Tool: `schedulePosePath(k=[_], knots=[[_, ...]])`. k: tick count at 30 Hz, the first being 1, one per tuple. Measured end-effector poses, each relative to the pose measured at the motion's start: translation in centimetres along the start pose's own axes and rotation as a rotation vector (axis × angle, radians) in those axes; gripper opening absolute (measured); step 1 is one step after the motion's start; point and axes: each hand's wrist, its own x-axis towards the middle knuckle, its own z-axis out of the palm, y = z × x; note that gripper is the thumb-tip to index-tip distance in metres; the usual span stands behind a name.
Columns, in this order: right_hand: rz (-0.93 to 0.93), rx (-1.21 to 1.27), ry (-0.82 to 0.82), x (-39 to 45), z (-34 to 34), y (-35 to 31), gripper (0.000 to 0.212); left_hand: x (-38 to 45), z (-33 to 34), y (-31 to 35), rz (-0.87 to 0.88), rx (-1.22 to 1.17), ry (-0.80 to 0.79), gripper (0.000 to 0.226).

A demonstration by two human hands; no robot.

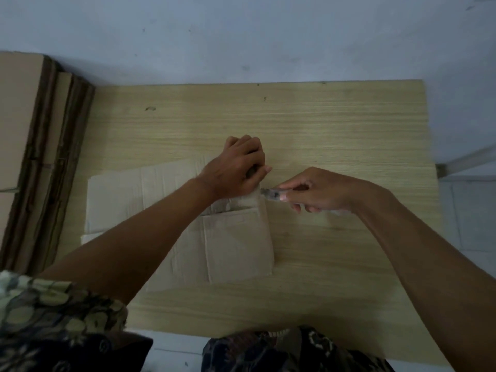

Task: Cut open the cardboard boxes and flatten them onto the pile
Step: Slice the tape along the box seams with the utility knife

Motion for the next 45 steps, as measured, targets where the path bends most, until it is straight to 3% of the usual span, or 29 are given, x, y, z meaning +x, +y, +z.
schedulePosePath(k=[10, 16, 19, 23, 25, 27, 33, 41, 43, 45], knots=[[-0.006, 0.021, 0.012, 0.1, 0.7, -0.2, 0.037, 0.6, -0.5, -0.2, -0.022, -0.069, -0.061, 0.010], [-0.011, 0.073, 0.012, -0.9, 1.3, 0.6, 0.036, 0.9, -0.8, -0.2, -0.107, -0.101, -0.060, 0.020], [-0.035, 0.025, 0.089, -0.5, 1.8, 0.6, 0.035, 0.9, -0.7, -0.4, -0.177, -0.047, -0.039, 0.034], [-0.057, -0.001, 0.160, -0.6, 2.1, 0.4, 0.034, 0.1, -0.9, -0.3, -0.416, 0.195, -0.004, 0.052], [-0.062, -0.006, 0.162, -0.7, 2.3, 0.3, 0.035, -0.7, -0.8, 0.6, -0.595, 0.211, -0.038, 0.059], [-0.069, -0.022, 0.170, -0.2, 2.8, 0.0, 0.035, -1.3, -0.5, 1.0, -0.656, 0.167, -0.043, 0.061], [-0.033, 0.010, 0.045, -0.6, 2.3, 0.3, 0.038, -0.7, -1.0, 0.3, -0.636, 0.130, -0.128, 0.072], [-0.012, -0.069, 0.033, 0.2, 2.8, -1.1, 0.037, -0.8, -1.6, -0.2, -0.590, 0.085, -0.175, 0.074], [-0.024, -0.085, 0.083, 0.2, 3.0, -1.0, 0.037, -1.0, -2.4, 0.0, -0.576, -0.023, -0.138, 0.068], [-0.056, -0.094, 0.133, 0.3, 3.1, -1.2, 0.035, -1.9, -3.6, 1.0, -0.534, -0.039, 0.047, 0.054]])
